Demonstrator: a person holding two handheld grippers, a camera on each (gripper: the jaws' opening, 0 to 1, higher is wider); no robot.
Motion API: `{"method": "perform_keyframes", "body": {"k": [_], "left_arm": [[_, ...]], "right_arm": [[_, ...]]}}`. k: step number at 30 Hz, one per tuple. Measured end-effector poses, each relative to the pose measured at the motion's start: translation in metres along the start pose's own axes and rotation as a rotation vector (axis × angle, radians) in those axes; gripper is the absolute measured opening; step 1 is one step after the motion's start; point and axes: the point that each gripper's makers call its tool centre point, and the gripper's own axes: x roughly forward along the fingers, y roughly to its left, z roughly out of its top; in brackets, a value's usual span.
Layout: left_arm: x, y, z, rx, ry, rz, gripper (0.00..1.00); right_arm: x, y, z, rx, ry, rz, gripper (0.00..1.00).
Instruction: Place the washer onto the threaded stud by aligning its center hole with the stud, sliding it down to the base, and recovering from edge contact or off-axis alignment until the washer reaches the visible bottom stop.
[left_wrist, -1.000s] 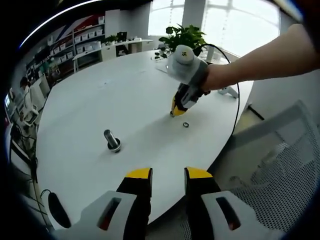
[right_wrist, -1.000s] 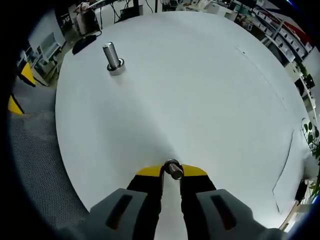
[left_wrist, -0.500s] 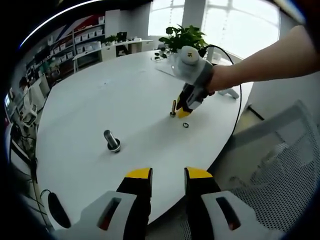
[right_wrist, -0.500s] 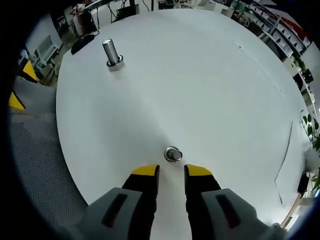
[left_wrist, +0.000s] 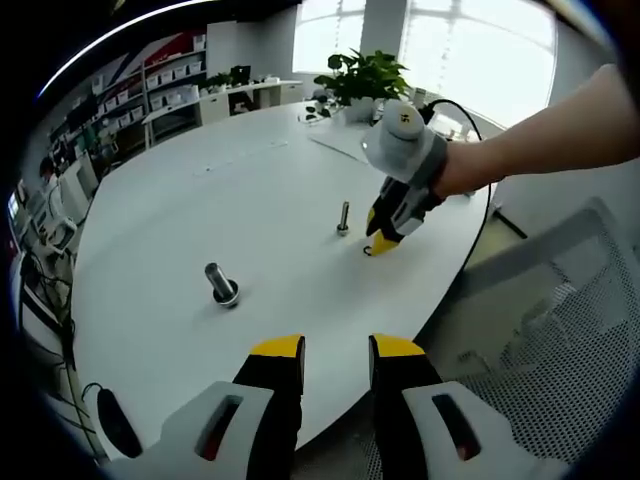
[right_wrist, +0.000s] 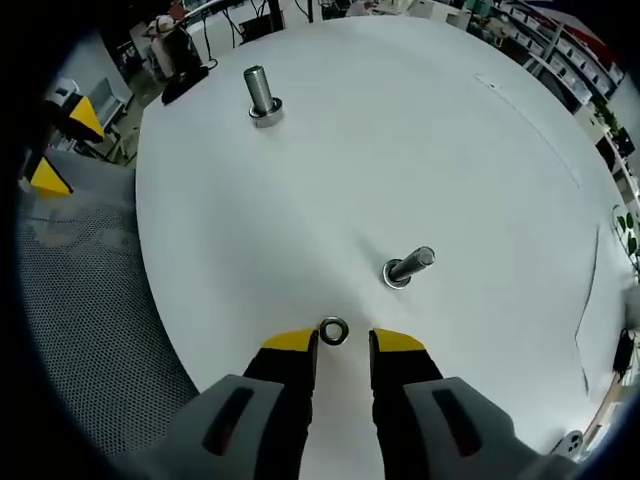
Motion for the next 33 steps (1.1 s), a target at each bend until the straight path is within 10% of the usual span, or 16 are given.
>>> {"method": "perform_keyframes", "body": {"k": [33], "left_arm": [[-0.0006, -0.0015, 0.0006, -0.005, -0.003, -0.008, 0.23]], "right_arm": [[0.0073, 0.0024, -0.0001, -0.126, 0.09, 0.018, 0.15]]}}
